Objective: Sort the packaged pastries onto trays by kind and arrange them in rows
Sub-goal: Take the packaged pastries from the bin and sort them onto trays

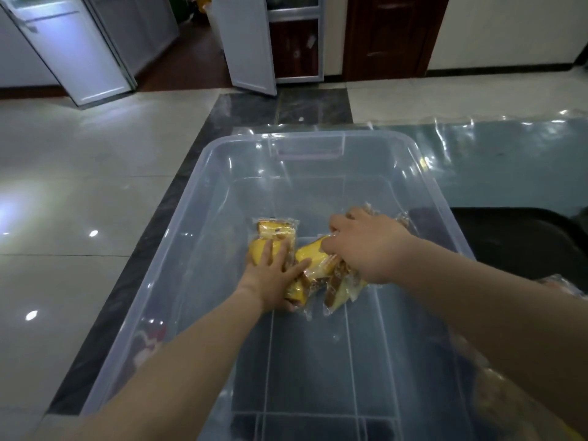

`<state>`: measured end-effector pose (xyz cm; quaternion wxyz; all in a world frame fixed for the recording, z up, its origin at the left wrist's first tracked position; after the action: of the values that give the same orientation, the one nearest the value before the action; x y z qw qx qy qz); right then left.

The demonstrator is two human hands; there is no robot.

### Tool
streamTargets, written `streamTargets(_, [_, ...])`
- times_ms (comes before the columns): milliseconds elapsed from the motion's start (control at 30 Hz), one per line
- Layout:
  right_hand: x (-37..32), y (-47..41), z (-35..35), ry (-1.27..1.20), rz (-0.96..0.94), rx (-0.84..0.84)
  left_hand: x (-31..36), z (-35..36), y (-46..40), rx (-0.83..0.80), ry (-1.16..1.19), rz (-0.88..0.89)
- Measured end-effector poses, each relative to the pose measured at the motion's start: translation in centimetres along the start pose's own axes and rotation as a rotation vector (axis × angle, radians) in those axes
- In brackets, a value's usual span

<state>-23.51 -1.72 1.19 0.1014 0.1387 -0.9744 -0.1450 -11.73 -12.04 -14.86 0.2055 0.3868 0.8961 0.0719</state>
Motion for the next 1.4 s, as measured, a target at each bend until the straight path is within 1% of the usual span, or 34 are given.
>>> streamTargets(267, [0.1,-0.3,0.0,0.002,0.003,-0.033,0.6,-0.8,-0.1,0.042,-0.039,-0.008])
streamTargets(400, [0.2,-0.4,0.3,-0.027,-0.007,-0.039,-0.2,-3.5,-0.3,-0.031,0.083,0.002])
streamTargets(500, [0.5,-0.2,-0.1,-0.062,0.004,0.012,-0.8,-5.5,0.4,-0.071,0.146,-0.033])
streamTargets(633, [0.9,1.0,-1.4,-0.111,0.017,0.156,-2.0,-8.6,2.8,-0.018,0.309,-0.120])
streamTargets(733, [1.3,2.8,-2.9,-0.173,0.069,0.270,-3.3,-11.9,5.3,0.082,0.446,-0.124])
streamTargets(800, [1.1,4.4,-4.1,-0.161,0.088,0.369,-4.4,-13.7,7.3,0.152,0.574,-0.130])
streamTargets(900, [-0.1,7.7,-6.2,-0.135,0.103,0.601,-6.1,-16.0,10.4,0.278,0.741,-0.146])
streamTargets(1000, [-1.6,11.3,-7.9,-0.135,0.095,0.797,-6.8,-18.2,13.6,0.391,0.857,-0.110])
streamTargets(1133, [-2.8,15.9,-8.8,-0.129,0.145,0.970,-6.1,-21.1,17.2,0.535,0.977,0.007])
streamTargets(1300, [-3.0,22.2,-8.0,-0.140,0.293,1.164,-3.8,-24.2,18.8,0.588,1.107,-0.057])
streamTargets(1400, [-2.1,27.0,-6.5,-0.128,0.385,1.205,-0.6,-26.6,20.4,0.669,1.163,-0.025])
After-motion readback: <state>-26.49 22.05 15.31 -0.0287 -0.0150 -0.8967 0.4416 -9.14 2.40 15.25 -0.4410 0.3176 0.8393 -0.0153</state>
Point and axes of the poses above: each hand's wrist, its own y-axis away from the middle knuckle, its own z-axis out of the palm, x = y × z, the point moved 5 cm from there along -y, towards the middle knuckle, and after that the axes turned 11 degrees about -z, right-handed, at the moved point
